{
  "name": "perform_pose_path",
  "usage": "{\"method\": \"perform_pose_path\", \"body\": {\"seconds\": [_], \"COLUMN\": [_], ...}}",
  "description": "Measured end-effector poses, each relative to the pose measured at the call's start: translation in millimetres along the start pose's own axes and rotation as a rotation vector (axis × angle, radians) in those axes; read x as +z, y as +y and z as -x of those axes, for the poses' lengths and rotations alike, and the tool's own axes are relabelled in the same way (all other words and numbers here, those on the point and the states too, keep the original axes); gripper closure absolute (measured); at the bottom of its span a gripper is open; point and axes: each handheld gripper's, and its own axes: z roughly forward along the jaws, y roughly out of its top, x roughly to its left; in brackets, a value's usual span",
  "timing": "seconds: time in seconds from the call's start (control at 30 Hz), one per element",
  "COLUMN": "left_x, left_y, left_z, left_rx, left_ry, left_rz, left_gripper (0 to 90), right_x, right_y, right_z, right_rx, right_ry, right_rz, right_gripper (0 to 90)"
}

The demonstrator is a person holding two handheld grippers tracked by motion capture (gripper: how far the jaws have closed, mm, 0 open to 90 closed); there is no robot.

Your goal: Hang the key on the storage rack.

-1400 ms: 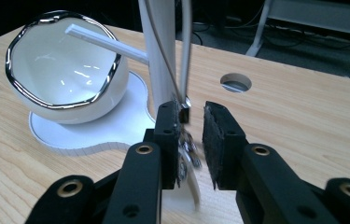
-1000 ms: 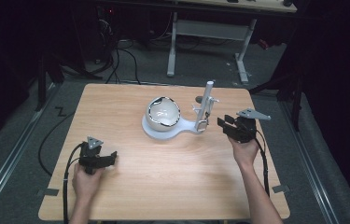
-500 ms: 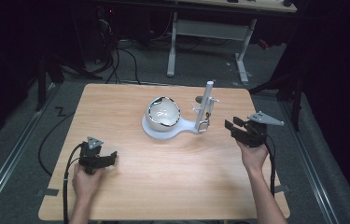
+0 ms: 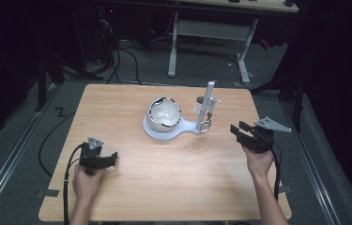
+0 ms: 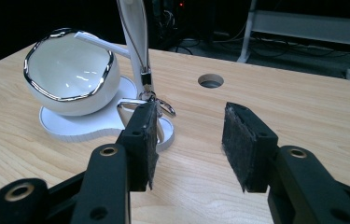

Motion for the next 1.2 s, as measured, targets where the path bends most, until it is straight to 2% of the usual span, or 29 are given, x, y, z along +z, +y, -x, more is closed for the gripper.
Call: {"method": "perform_pose_path", "body": {"seconds": [0.5,1.2], "left_x": [0.0,-0.1], "left_y": [0.0,-0.1], "left_z": [0.2,0.3], "left_rx": [0.000,0.001], "left_ry": [0.001,0.001], "left_rz": [0.000,0.000], "left_gripper": [18.9,18.8], "right_x": [-12.2,-10.9], "right_y": [-19.6,-44.8], "right_z": [12.1,12.0], "right_rx": [0.026,0.049], "right_ry": [-0.020,-0.016], "right_rz": [-0.011,-0.041], "right_gripper": [54.9,54.3]}}
